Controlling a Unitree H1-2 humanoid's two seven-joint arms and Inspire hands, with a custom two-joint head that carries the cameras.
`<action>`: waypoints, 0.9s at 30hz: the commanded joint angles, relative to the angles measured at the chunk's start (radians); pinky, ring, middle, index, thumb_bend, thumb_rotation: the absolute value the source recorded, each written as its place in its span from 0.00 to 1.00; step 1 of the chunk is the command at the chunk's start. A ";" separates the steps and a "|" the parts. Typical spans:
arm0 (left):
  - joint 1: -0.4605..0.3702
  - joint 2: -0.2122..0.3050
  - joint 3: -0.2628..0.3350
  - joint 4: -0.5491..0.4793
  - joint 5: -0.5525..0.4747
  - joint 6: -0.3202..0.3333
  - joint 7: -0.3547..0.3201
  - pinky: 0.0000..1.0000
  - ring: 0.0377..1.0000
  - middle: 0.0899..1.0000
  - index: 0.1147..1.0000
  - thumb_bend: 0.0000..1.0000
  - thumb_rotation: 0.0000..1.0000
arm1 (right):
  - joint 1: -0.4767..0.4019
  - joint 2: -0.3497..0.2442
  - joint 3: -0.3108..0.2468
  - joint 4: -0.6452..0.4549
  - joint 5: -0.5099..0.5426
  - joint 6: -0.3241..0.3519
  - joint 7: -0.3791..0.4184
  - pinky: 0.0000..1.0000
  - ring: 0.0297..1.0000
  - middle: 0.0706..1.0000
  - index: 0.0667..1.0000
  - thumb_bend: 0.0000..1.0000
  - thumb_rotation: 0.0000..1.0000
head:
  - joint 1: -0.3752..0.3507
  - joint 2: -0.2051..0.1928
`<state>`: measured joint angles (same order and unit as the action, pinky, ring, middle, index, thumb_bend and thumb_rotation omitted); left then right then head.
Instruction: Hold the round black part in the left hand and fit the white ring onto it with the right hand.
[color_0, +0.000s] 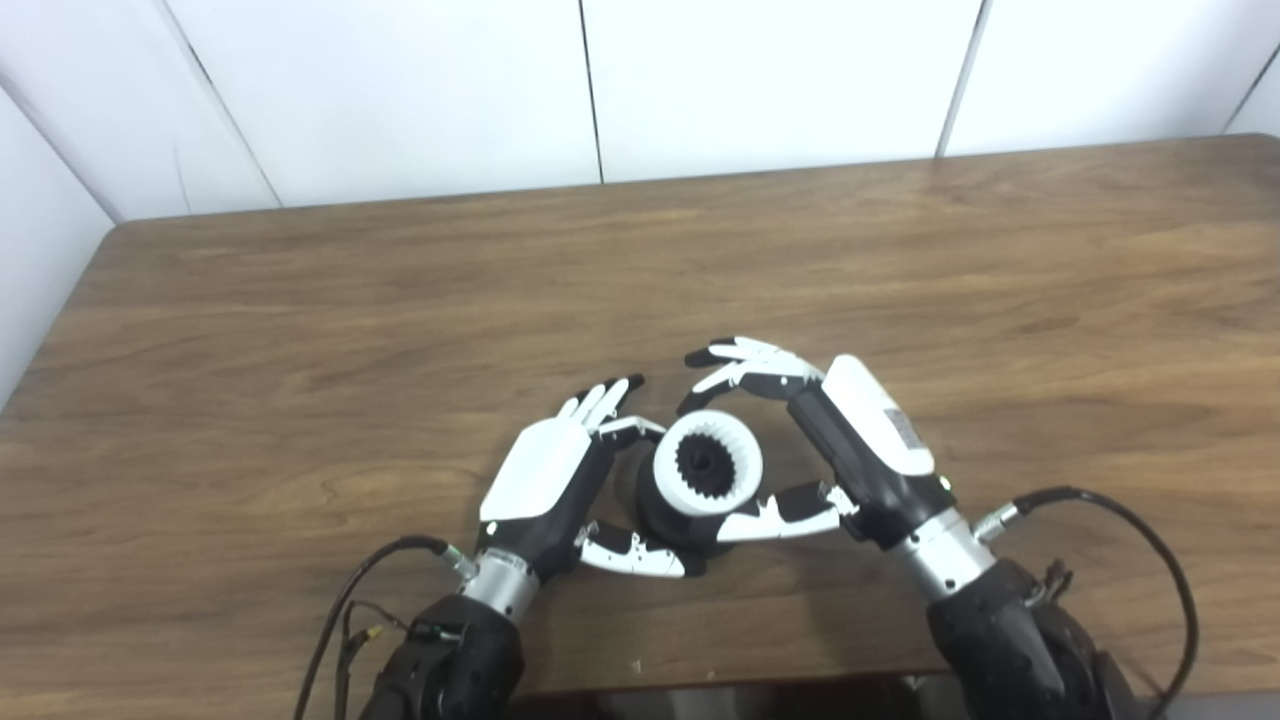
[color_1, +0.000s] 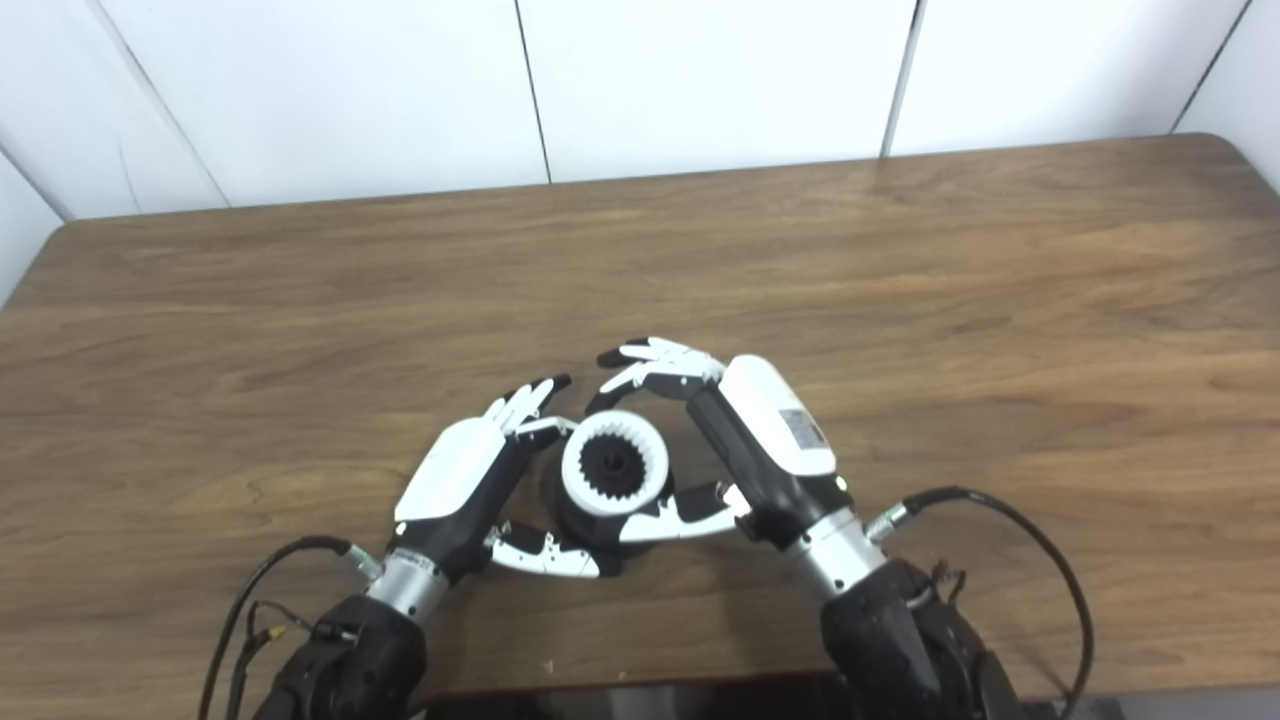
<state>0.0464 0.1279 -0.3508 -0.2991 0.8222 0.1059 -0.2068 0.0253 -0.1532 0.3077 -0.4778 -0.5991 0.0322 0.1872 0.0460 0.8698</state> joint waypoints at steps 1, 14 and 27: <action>-0.026 -0.009 0.002 -0.042 0.007 -0.002 0.013 1.00 1.00 1.00 0.59 0.91 0.36 | -0.025 0.019 -0.004 0.007 -0.004 -0.044 -0.032 0.86 0.85 0.79 0.44 0.52 0.14 | 0.003 0.003; -0.034 -0.012 0.000 -0.049 0.009 0.014 -0.001 1.00 1.00 1.00 0.59 0.92 0.36 | -0.034 0.040 0.014 0.063 -0.019 -0.047 -0.048 0.87 0.86 0.79 0.44 0.52 0.14 | 0.010 0.011; -0.042 -0.017 -0.004 -0.054 0.010 0.028 -0.007 1.00 1.00 1.00 0.60 0.92 0.36 | -0.044 0.039 0.014 0.073 -0.034 -0.026 -0.033 0.86 0.86 0.79 0.44 0.52 0.14 | 0.015 0.018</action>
<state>0.0418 0.1217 -0.3548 -0.3124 0.8277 0.1399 -0.2247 0.0119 -0.1225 0.3243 -0.3853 -0.6370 0.0214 0.1579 0.0598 0.8866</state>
